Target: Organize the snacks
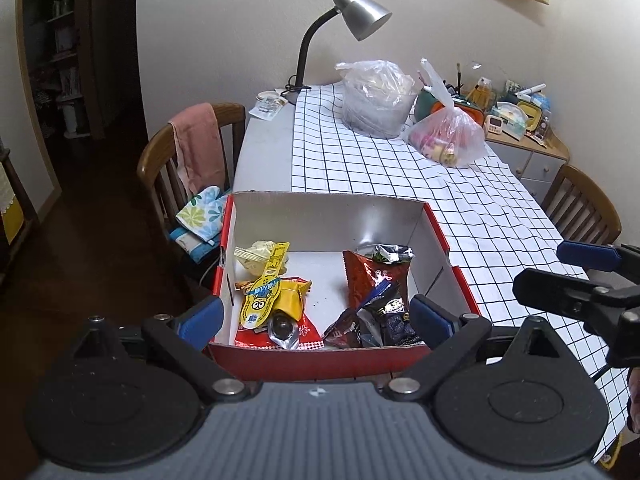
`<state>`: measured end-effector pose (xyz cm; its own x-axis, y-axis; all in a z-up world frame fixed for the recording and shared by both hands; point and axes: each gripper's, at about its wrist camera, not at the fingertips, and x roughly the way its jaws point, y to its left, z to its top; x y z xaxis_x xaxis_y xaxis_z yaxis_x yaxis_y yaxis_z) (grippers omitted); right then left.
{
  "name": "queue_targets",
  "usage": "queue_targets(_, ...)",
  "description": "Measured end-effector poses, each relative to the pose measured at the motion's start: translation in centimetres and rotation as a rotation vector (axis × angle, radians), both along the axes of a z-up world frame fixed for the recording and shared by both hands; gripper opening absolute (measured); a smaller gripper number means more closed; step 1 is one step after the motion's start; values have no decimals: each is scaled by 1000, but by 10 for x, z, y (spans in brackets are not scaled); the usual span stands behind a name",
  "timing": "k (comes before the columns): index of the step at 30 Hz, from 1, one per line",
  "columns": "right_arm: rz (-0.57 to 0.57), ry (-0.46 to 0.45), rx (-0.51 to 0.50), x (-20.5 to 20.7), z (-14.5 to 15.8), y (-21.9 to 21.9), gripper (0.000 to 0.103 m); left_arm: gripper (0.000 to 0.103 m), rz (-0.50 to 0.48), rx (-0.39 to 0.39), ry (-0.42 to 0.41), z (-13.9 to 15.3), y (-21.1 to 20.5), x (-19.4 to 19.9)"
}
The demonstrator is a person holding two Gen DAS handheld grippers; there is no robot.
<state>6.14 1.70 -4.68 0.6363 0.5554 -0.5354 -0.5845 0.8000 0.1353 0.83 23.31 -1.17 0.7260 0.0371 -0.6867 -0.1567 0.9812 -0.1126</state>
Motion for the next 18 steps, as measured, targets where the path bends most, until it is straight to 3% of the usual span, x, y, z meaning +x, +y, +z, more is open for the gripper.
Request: queue_targets(18,-10,-31,-29,-9,-1,1,103,100,26,7,-18,5,-6,-5)
